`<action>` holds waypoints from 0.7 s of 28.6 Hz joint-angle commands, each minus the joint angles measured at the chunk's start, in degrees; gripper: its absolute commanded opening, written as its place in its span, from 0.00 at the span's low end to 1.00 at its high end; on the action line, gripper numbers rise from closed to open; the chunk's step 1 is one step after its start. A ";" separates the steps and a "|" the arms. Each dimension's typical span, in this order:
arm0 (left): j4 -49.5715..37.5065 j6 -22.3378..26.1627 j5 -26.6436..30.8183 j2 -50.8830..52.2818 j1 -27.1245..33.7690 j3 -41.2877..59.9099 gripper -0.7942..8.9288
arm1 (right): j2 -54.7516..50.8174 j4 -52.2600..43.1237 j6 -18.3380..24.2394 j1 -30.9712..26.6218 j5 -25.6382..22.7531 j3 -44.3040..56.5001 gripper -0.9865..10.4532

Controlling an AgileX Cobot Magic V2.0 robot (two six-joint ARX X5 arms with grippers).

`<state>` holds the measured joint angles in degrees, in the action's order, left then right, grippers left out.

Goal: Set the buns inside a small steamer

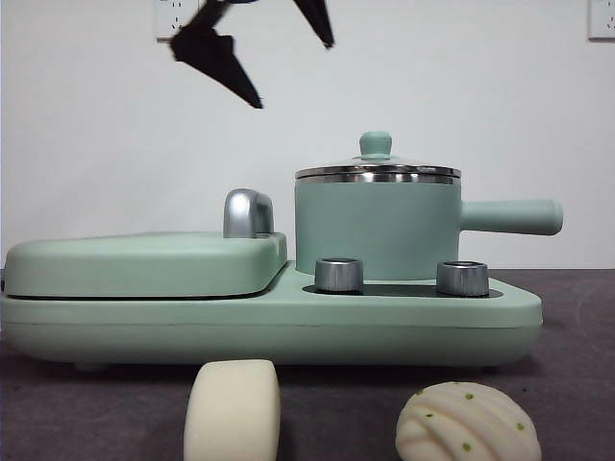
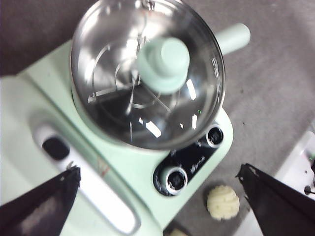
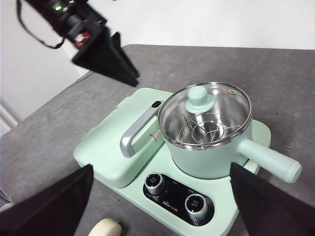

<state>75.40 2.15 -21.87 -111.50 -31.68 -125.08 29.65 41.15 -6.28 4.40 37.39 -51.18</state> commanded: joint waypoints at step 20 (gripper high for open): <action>-7.54 4.87 11.34 -14.88 -8.52 -12.94 0.59 | 0.24 -0.35 -0.35 0.09 0.13 -0.98 0.47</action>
<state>68.51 6.22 -10.63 -125.27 -39.64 -136.05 29.67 41.17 -6.28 4.40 37.39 -51.18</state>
